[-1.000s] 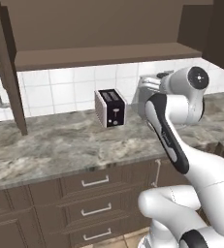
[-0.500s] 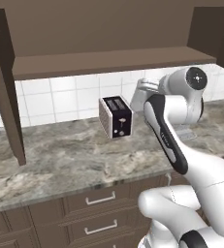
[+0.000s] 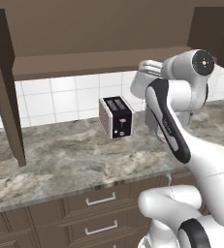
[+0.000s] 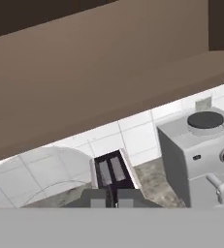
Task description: Move the glass cup from next to the sink to the open cabinet. Then, move the bowl with the tangerine to the fridge to clear the area for faucet cleaning.
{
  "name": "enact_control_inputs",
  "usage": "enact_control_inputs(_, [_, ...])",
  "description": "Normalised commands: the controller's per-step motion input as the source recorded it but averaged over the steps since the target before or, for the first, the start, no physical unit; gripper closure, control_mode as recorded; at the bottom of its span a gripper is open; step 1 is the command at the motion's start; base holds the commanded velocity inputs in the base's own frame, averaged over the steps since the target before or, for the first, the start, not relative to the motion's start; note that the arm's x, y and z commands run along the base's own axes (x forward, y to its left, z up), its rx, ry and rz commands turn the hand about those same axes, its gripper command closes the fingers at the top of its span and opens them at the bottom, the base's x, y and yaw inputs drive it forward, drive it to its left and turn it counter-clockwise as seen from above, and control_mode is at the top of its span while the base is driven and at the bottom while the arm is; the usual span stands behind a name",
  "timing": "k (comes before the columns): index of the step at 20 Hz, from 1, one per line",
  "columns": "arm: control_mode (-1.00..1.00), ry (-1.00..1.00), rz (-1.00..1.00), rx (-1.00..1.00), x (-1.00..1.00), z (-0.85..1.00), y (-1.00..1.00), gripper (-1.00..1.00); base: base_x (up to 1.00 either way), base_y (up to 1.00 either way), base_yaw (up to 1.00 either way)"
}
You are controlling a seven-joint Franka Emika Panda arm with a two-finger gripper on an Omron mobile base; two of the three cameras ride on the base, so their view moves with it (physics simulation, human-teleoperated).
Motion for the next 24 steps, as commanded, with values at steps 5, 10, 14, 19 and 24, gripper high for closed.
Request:
enact_control_inputs(5, [-1.00,-0.12,0.05,0.00,-0.09,0.87,0.00,1.00,0.00,0.00,0.00])
enact_control_inputs(10, [-1.00,-0.04,0.00,0.00,0.01,0.54,0.00,1.00,0.00,0.00,0.00])
enact_control_inputs(14, [-1.00,-0.07,-0.07,0.00,0.10,0.00,0.00,1.00,0.00,0.00,0.00])
enact_control_inputs(19, [-1.00,-0.05,-0.20,0.03,0.11,-0.08,0.00,1.00,0.00,0.00,0.00])
enact_control_inputs(24, [-1.00,-0.04,-0.13,0.03,0.16,-0.25,0.00,1.00,0.00,0.00,0.00])
